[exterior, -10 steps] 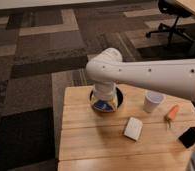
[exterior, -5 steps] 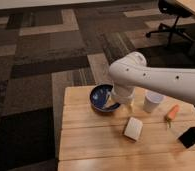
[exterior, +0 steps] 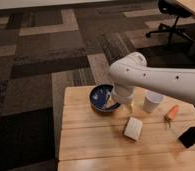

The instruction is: Place the white sponge in the ceramic cup

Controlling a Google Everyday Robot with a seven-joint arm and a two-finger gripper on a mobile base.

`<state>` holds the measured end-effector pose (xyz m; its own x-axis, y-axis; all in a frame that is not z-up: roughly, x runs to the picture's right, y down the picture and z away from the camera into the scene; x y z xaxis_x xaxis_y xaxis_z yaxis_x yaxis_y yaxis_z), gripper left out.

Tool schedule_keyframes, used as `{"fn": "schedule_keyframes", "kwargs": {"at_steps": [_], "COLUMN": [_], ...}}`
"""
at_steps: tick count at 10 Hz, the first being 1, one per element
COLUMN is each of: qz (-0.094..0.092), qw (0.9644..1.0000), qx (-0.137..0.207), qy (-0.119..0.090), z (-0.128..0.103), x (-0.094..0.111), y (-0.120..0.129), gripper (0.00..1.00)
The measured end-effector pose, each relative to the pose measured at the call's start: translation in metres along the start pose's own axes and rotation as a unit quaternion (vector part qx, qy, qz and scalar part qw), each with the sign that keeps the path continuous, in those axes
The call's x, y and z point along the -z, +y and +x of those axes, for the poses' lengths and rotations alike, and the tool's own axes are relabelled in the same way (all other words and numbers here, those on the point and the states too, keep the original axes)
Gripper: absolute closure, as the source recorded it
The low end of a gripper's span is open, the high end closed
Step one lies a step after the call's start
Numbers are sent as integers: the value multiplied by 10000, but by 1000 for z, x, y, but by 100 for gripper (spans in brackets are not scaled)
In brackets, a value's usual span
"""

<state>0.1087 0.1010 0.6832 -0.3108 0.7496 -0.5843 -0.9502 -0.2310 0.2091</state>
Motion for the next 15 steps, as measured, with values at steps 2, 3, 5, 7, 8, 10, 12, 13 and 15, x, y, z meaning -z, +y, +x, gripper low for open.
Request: {"fn": "schedule_keyframes", "kwargs": {"at_steps": [2,3,5,7,8,10,12,13,15], "qz": [2,15,40,50,34,86,149,147,107], "qw": [9995,9990,9983,9984,9984,9983,9986,9988,9988], "qx": [-319,-452,-588,-555,-551,-556,-484,-434,-394], "qy": [1,-30,-6,67,88,144,153,189,258], "z": [-5,-8,-12,-10,-11,-15,-17,-18,-17], "x": [-6,-10,-26,-41,-48,-62,-74,-83,-96], "y": [-16,-26,-47,-60,-69,-82,-87,-86,-85], "gripper": [35,35,35,35,35,35,35,35,35]}}
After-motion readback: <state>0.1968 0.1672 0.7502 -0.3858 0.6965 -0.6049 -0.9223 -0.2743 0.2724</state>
